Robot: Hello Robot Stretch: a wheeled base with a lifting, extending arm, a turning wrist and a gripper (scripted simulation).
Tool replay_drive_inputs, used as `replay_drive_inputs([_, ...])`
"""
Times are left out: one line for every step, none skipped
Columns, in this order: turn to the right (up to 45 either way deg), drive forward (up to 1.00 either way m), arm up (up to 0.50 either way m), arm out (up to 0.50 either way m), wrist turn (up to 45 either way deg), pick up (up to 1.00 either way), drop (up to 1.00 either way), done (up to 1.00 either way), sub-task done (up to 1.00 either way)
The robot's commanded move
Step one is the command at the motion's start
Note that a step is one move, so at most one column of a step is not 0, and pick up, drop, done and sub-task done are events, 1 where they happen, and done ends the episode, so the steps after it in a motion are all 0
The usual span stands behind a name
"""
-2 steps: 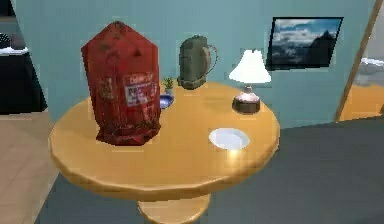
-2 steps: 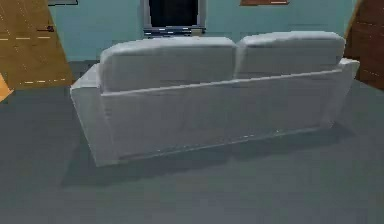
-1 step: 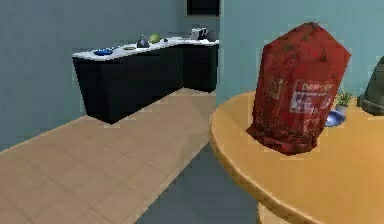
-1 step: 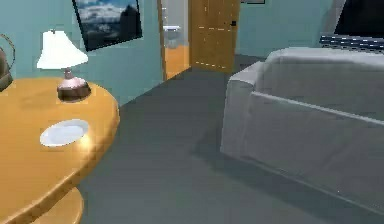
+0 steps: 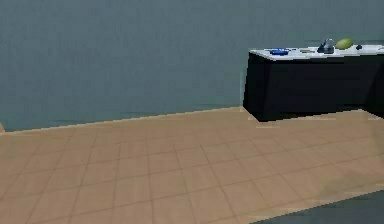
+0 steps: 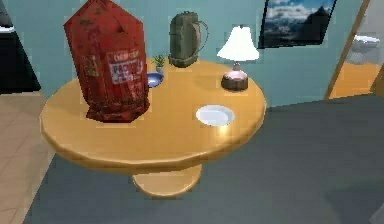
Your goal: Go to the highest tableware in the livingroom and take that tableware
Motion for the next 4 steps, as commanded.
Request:
replay_drive_inputs([-9.0,0.00,0.00,0.00,0.0,0.00,0.00,0.00,0.00])
replay_drive_inputs([0.0,0.50,0.00,0.00,0.0,0.00,0.00,0.00,0.00])
replay_drive_inputs([36.0,0.00,0.00,0.00,0.0,0.00,0.00,0.00,0.00])
replay_drive_inputs([0.0,0.45,0.00,0.00,0.0,0.00,0.00,0.00,0.00])
